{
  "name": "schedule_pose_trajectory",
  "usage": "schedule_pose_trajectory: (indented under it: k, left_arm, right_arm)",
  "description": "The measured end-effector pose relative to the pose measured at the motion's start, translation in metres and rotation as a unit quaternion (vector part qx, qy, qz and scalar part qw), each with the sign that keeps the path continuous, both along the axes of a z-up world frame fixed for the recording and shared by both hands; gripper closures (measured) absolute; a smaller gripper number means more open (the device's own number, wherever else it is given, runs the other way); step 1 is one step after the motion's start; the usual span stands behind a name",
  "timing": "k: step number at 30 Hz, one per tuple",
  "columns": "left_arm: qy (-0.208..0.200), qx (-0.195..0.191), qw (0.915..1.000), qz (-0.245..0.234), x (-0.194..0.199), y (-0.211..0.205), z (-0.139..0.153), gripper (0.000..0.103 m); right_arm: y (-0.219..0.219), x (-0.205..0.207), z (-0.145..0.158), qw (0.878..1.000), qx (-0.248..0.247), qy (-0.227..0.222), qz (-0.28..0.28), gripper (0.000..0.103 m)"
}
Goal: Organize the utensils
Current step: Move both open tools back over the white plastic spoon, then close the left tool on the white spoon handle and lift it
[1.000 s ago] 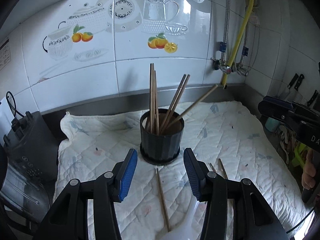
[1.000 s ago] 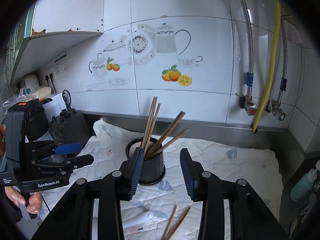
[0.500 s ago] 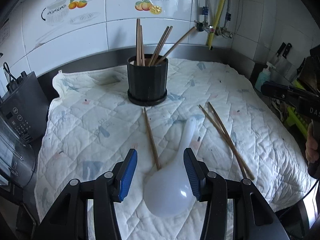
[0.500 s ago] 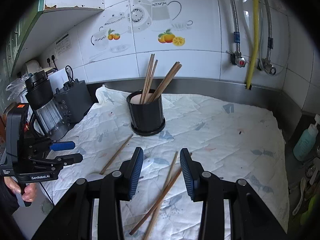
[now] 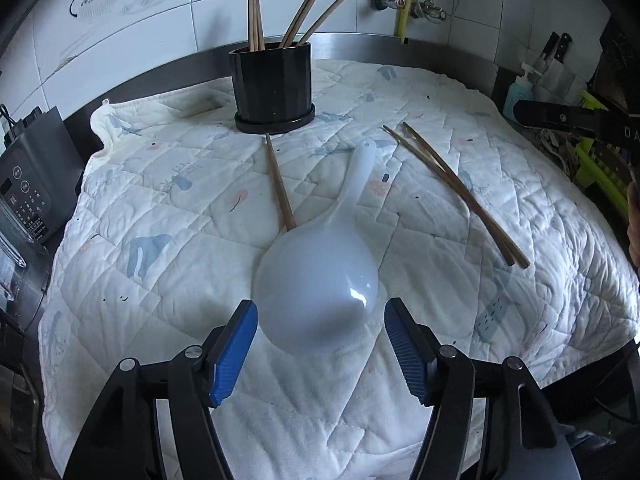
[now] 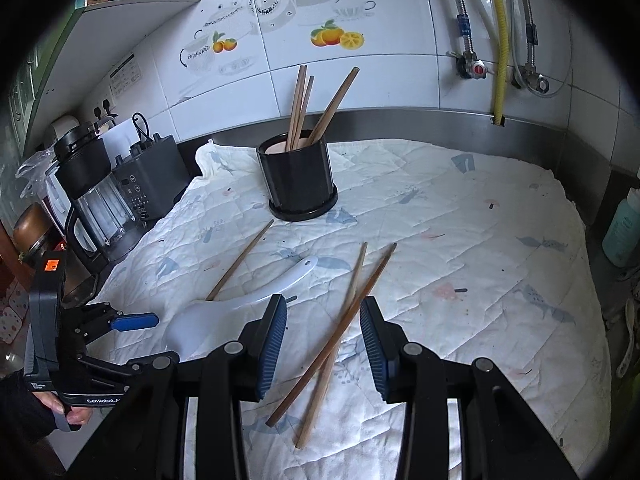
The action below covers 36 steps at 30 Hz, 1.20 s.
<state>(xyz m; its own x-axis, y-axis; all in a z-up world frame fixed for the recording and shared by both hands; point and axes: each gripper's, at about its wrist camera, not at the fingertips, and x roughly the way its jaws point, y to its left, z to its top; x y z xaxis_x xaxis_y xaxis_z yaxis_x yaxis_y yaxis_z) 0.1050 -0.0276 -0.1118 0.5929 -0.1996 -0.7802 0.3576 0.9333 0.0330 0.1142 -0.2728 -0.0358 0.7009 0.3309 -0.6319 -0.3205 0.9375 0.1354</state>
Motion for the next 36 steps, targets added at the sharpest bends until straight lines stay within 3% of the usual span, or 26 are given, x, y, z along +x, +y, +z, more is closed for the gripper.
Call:
schedule_pose_trajectory:
  k: [5, 10, 14, 18, 27, 36]
  left_arm:
    - [-0.018, 0.054, 0.9984, 0.009, -0.006, -0.006, -0.016, 0.027]
    - [-0.018, 0.027, 0.9994, 0.015, -0.004, 0.004, -0.018, 0.031]
    - [-0.010, 0.011, 0.9999, 0.007, -0.001, 0.006, -0.016, 0.047]
    - [-0.020, 0.006, 0.9998, 0.000, -0.003, 0.005, -0.010, 0.056]
    - [-0.026, -0.021, 0.9995, 0.000, 0.000, 0.011, 0.005, 0.067]
    - [-0.035, -0.047, 0.9979, 0.026, 0.013, 0.028, 0.015, 0.068]
  right_arm:
    - [-0.001, -0.002, -0.006, 1.000, 0.005, 0.008, -0.003, 0.061]
    - [-0.001, -0.003, -0.010, 1.000, 0.009, 0.014, -0.004, 0.061]
    - [-0.002, -0.004, -0.012, 1.000, 0.009, 0.016, -0.006, 0.061]
    - [-0.005, -0.005, -0.014, 1.000, 0.012, 0.019, -0.009, 0.061]
    - [-0.009, -0.006, -0.018, 0.999, 0.016, 0.024, -0.016, 0.061]
    - [-0.008, -0.005, -0.019, 0.999, 0.017, 0.025, -0.015, 0.061]
